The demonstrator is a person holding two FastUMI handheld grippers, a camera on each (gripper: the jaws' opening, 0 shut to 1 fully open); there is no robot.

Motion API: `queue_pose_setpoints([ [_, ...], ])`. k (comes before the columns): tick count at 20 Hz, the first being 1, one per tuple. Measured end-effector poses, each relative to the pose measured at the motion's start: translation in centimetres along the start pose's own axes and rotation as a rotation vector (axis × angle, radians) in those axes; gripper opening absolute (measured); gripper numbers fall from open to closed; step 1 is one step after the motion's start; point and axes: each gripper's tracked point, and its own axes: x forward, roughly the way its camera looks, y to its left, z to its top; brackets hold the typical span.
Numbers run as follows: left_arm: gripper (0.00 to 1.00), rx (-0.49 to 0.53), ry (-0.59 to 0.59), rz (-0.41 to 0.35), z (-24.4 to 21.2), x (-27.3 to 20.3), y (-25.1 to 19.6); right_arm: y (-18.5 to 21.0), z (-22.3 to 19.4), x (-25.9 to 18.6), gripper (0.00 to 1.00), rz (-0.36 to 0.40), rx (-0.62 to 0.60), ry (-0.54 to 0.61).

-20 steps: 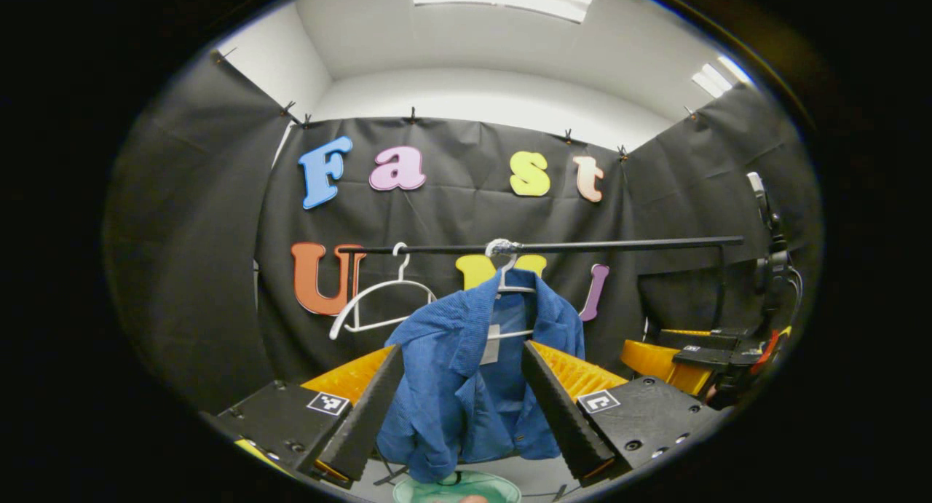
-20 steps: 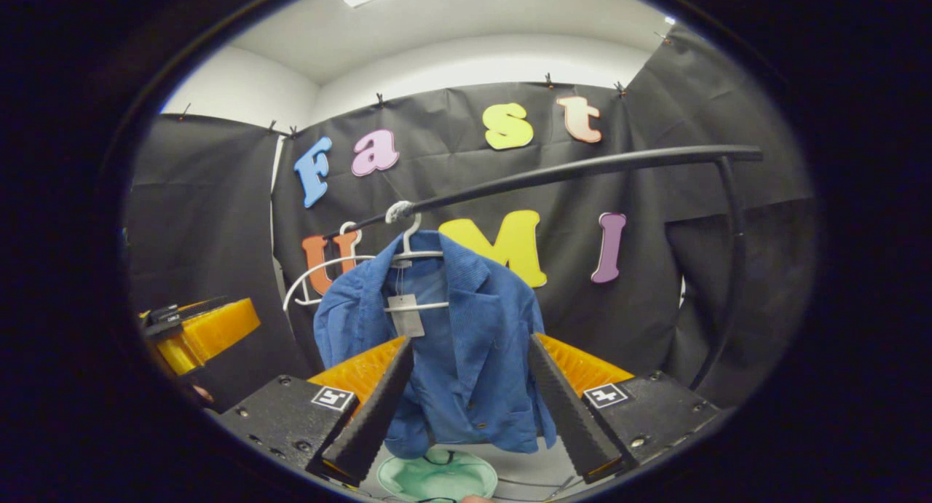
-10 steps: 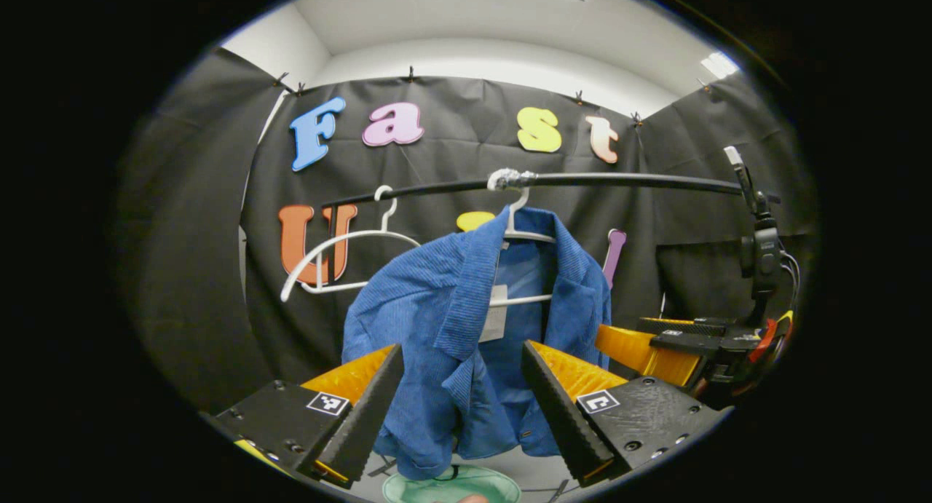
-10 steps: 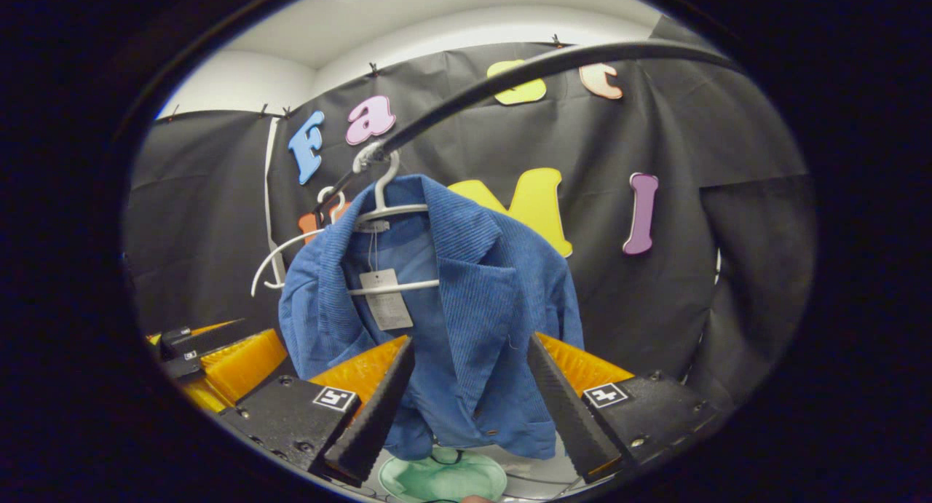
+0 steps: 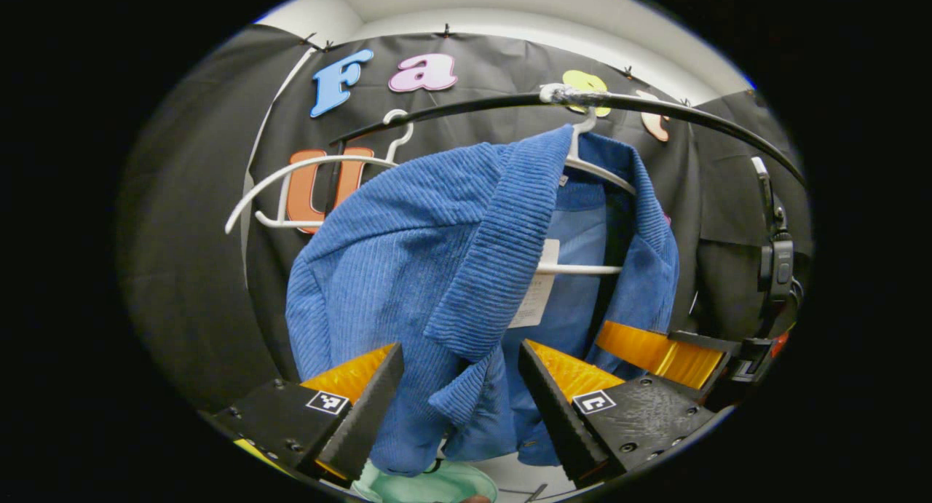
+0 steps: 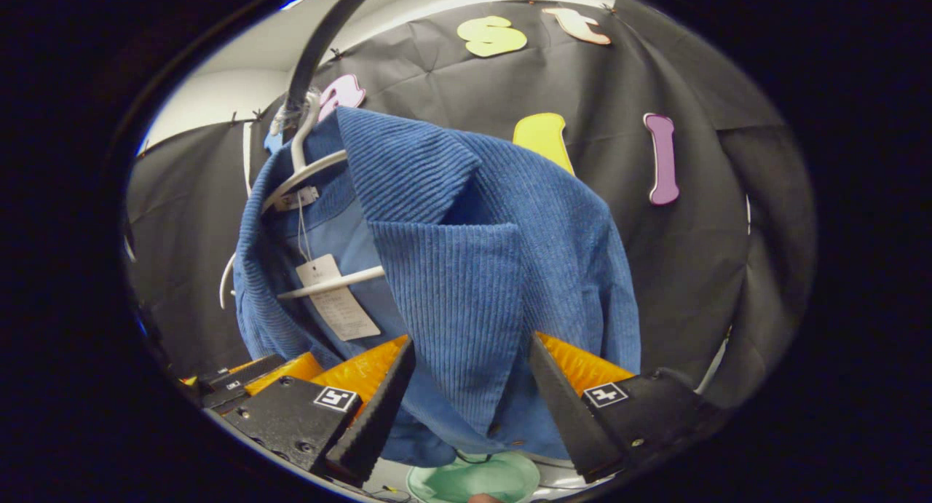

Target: Grasp the clothes on the hanger with both hands and then place them into the laundry hamper below.

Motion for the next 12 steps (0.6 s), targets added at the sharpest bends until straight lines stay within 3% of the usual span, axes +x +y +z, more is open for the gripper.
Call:
queue_pose_setpoints([
  [4,0.96,-0.019,-0.018,0.030,1.0,1.9,0.5,-0.5,0.0,1.6,0.98,-0.022,-0.031,-0.003],
  [7,1.00,-0.033,-0.026,0.053,1.5,3.0,1.2,-1.0,-0.3,1.9,0.88,-0.003,0.014,0.020],
  [8,0.84,-0.042,-0.028,0.051,1.6,3.3,1.0,-1.1,-0.1,1.9,0.89,0.009,0.037,0.026],
  [12,0.47,-0.060,-0.050,0.041,2.1,2.5,1.0,-3.2,1.4,1.2,0.48,0.022,0.121,-0.004],
])
